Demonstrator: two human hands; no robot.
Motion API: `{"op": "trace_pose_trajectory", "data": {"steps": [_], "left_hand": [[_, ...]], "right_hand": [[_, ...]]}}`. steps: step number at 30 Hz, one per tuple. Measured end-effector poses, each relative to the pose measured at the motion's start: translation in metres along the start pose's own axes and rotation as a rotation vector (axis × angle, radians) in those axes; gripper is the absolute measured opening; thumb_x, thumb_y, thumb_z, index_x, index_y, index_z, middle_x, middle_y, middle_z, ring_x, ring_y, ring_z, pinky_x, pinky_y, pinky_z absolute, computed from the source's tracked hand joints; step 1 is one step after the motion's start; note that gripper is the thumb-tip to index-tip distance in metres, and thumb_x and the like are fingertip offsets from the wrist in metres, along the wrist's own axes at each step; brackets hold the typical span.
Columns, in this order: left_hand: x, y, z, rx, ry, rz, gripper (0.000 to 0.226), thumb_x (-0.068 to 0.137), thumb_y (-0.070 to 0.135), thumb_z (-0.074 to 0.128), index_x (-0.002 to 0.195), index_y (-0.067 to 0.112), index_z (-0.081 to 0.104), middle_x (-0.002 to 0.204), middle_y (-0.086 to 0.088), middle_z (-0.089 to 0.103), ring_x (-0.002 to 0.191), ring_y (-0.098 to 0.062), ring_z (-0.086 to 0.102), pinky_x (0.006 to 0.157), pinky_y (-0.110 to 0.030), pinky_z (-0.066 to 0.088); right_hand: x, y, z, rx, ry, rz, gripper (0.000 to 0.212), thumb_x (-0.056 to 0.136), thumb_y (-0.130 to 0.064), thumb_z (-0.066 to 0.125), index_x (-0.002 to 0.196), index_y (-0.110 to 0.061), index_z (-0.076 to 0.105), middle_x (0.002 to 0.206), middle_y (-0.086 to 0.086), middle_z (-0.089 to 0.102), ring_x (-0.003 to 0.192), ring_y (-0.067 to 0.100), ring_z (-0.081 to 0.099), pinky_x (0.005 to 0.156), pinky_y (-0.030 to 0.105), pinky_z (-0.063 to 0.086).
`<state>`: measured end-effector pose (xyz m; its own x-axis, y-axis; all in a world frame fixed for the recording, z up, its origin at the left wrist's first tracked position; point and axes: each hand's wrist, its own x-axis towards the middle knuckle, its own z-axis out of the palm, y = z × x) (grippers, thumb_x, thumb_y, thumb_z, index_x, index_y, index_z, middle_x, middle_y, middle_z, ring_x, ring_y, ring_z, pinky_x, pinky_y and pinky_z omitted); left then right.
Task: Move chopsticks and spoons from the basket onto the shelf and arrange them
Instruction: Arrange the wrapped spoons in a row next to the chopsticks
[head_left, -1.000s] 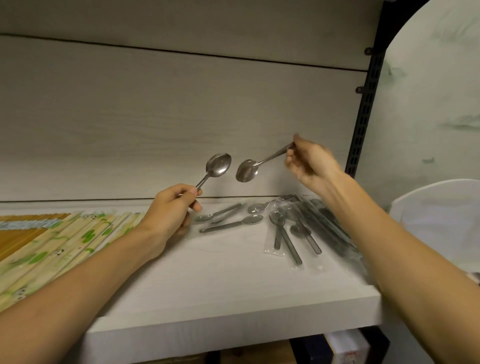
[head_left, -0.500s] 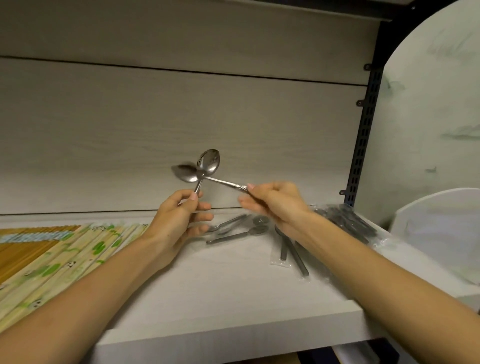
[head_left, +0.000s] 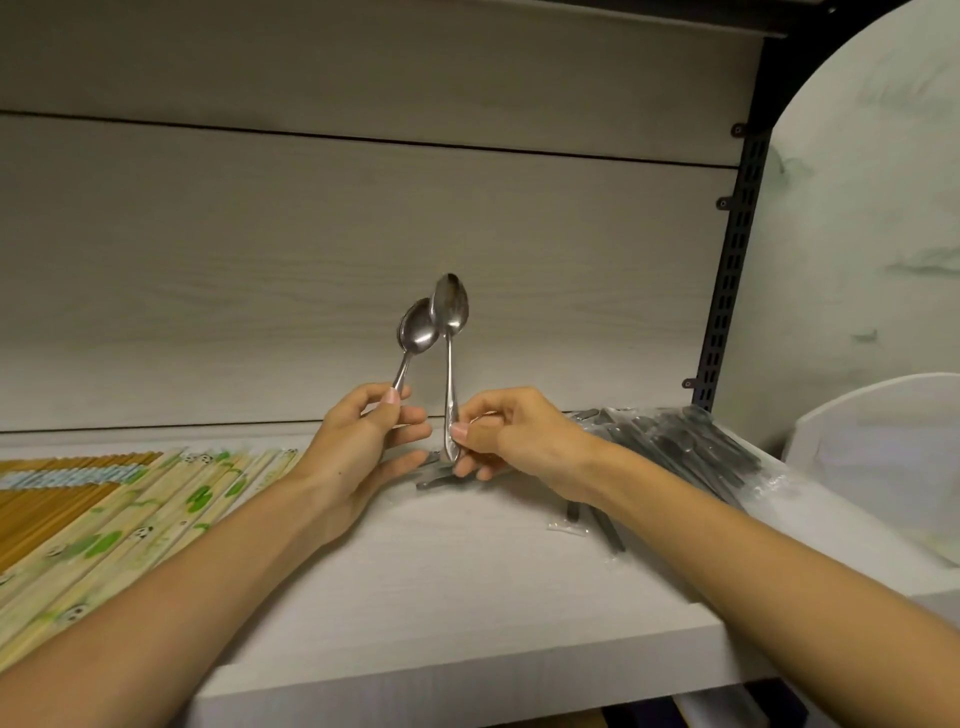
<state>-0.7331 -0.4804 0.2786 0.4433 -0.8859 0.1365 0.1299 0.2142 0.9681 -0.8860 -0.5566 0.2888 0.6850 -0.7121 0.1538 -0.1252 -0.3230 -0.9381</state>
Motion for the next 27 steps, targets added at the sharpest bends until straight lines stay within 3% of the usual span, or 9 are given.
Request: {"op": "trace_pose_trajectory", "data": {"steps": [4, 13, 16, 18, 21, 23, 27], "left_hand": [[-0.007, 0.002, 0.004, -0.012, -0.119, -0.011, 0.024, 0.101, 0.021, 0.044, 0.114, 0.009, 0.059, 0.107, -0.008, 0.07, 0.083, -0.013, 0.07, 0.067, -0.032, 0.06], [-0.014, 0.0, 0.008, 0.039, -0.277, -0.039, 0.023, 0.099, 0.023, 0.048, 0.116, 0.012, 0.06, 0.112, 0.001, 0.071, 0.088, -0.02, 0.067, 0.079, -0.036, 0.056], [-0.013, -0.003, 0.008, 0.117, -0.303, -0.029, 0.022, 0.098, 0.021, 0.049, 0.113, 0.011, 0.062, 0.102, -0.003, 0.072, 0.084, -0.019, 0.064, 0.072, -0.033, 0.056], [-0.012, -0.007, 0.008, 0.184, -0.275, -0.008, 0.02, 0.099, 0.018, 0.049, 0.11, 0.008, 0.063, 0.09, -0.008, 0.068, 0.074, -0.017, 0.061, 0.062, -0.027, 0.055], [-0.009, -0.01, 0.008, 0.26, -0.221, 0.036, 0.018, 0.099, 0.015, 0.049, 0.104, 0.005, 0.064, 0.078, -0.009, 0.059, 0.054, -0.011, 0.048, 0.043, -0.021, 0.042], [-0.007, -0.01, 0.007, 0.224, -0.219, 0.008, 0.016, 0.099, 0.014, 0.05, 0.104, 0.007, 0.064, 0.069, -0.004, 0.051, 0.05, -0.01, 0.039, 0.04, -0.02, 0.032], [-0.007, -0.012, 0.006, 0.23, -0.233, 0.031, 0.016, 0.099, 0.011, 0.049, 0.106, 0.007, 0.062, 0.066, -0.007, 0.045, 0.049, -0.012, 0.033, 0.043, -0.022, 0.025]], "right_hand": [[-0.005, -0.001, 0.006, 0.15, -0.151, 0.07, 0.005, 0.092, -0.009, 0.063, 0.089, -0.005, 0.063, 0.083, 0.013, 0.07, 0.071, 0.021, 0.069, 0.06, 0.025, 0.056], [-0.006, -0.002, 0.009, 0.2, -0.206, 0.151, 0.015, 0.093, -0.015, 0.063, 0.08, -0.008, 0.065, 0.091, 0.016, 0.073, 0.072, 0.021, 0.071, 0.06, 0.024, 0.057], [-0.01, -0.001, 0.01, 0.076, -0.238, 0.134, 0.017, 0.094, -0.019, 0.062, 0.08, -0.009, 0.064, 0.087, 0.014, 0.073, 0.069, 0.02, 0.07, 0.058, 0.024, 0.055], [-0.01, -0.001, 0.013, -0.115, -0.219, 0.085, 0.023, 0.093, -0.023, 0.064, 0.074, -0.011, 0.062, 0.074, 0.01, 0.071, 0.058, 0.016, 0.066, 0.049, 0.022, 0.05], [-0.004, -0.002, 0.011, -0.346, -0.035, -0.016, 0.034, 0.083, -0.031, 0.075, 0.063, -0.011, 0.056, 0.05, 0.003, 0.059, 0.04, 0.015, 0.053, 0.039, 0.021, 0.042], [-0.002, -0.003, 0.004, -0.351, 0.05, -0.042, 0.037, 0.079, -0.035, 0.078, 0.064, -0.011, 0.054, 0.045, -0.001, 0.053, 0.036, 0.014, 0.048, 0.037, 0.021, 0.038], [-0.003, -0.002, -0.001, -0.34, 0.019, -0.029, 0.037, 0.078, -0.037, 0.079, 0.068, -0.009, 0.056, 0.044, -0.002, 0.052, 0.035, 0.013, 0.047, 0.036, 0.02, 0.035]]}}
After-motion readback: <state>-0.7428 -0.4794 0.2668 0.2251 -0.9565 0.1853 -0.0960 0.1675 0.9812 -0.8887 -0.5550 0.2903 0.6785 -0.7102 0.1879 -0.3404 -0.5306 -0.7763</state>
